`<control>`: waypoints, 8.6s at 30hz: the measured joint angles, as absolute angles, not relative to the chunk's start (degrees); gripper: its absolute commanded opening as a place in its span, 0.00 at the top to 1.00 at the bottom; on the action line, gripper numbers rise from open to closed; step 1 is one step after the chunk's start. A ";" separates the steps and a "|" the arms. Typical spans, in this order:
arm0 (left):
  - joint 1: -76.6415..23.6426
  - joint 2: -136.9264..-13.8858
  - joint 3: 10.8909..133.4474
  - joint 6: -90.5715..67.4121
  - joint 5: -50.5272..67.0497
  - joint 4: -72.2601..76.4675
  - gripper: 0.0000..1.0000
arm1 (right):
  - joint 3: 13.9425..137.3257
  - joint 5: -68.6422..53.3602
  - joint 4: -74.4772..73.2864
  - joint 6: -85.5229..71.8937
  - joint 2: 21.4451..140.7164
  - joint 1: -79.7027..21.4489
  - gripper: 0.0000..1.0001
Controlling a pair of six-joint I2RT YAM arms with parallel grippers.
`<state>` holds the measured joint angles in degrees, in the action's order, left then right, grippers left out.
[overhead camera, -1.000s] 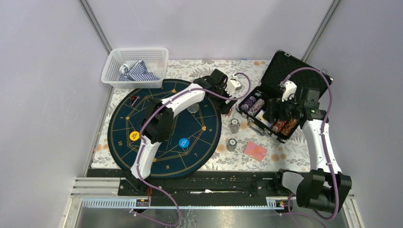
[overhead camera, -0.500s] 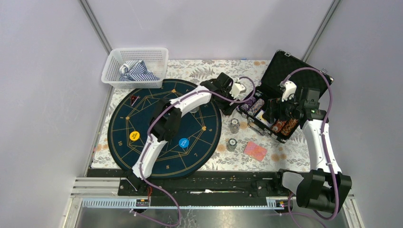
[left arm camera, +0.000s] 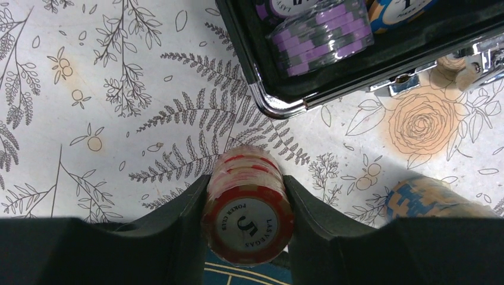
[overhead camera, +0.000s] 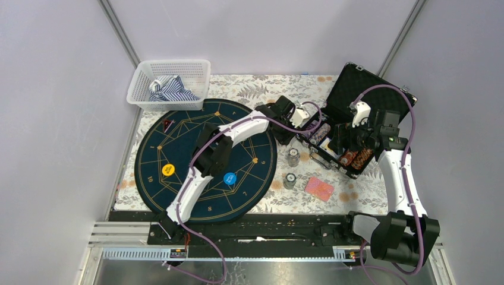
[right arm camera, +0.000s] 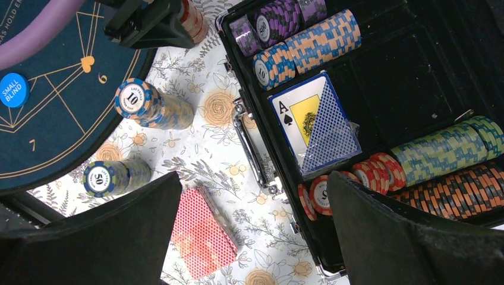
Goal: Distribute texas hold em gaming equipment
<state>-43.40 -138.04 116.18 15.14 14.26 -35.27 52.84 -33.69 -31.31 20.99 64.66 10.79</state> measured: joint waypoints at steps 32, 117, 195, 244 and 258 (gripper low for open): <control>-27.88 -112.97 108.75 14.76 17.87 -40.86 1.00 | 52.62 -35.64 -31.42 21.32 65.39 10.83 0.00; -42.54 -135.90 112.12 17.15 18.20 -32.77 0.43 | 52.62 -39.99 -33.91 20.53 65.56 10.83 0.00; -20.14 -104.88 97.93 19.18 18.22 -41.04 0.01 | 52.16 -41.63 -36.58 21.74 65.41 10.83 0.00; -12.73 -102.13 68.58 27.20 12.34 -33.80 0.45 | 52.16 -41.60 -36.95 21.87 66.39 10.83 0.00; -14.24 -102.06 71.44 27.09 12.64 -38.06 0.64 | 52.16 -41.60 -36.95 21.85 66.39 10.83 0.00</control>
